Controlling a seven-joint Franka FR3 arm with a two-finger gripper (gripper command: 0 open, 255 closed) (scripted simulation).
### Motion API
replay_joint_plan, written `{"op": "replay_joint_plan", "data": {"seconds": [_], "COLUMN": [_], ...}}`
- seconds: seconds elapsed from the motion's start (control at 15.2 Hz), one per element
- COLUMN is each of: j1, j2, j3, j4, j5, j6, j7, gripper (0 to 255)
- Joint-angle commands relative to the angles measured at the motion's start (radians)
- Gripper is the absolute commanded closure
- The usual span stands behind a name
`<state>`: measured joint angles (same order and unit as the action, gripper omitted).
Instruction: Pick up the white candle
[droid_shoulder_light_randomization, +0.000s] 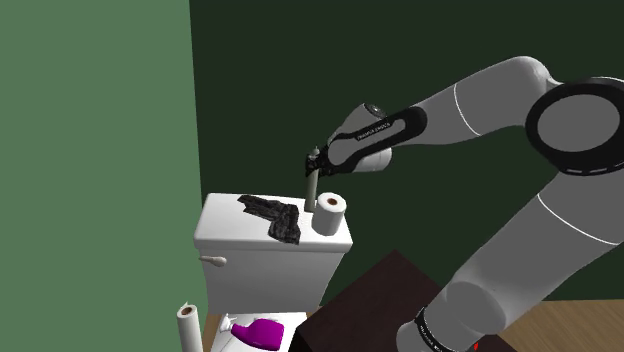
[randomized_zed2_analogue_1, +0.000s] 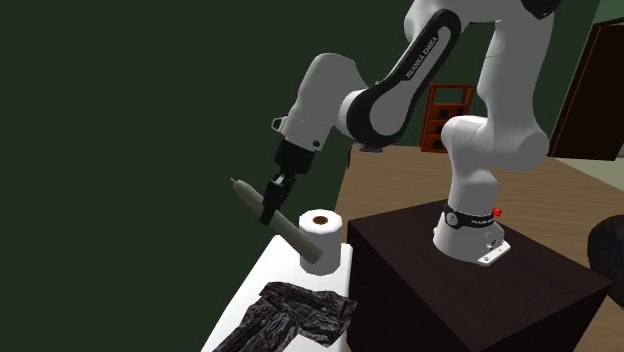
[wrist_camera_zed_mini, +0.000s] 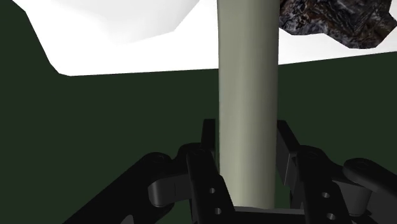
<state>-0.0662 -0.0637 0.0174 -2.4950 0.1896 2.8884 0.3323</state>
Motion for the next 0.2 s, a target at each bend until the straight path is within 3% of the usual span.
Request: {"op": "replay_joint_plan", "data": {"seconds": [0.0,0.13], "j1": [-0.004,-0.005], "j2": [-0.023,-0.025], "j3": [-0.002,-0.001], "j4": [0.008,0.008], "j5": [-0.011,-0.012], "j6": [-0.031,-0.034], "j7": [0.007,0.008], "gripper": [255,255]}}
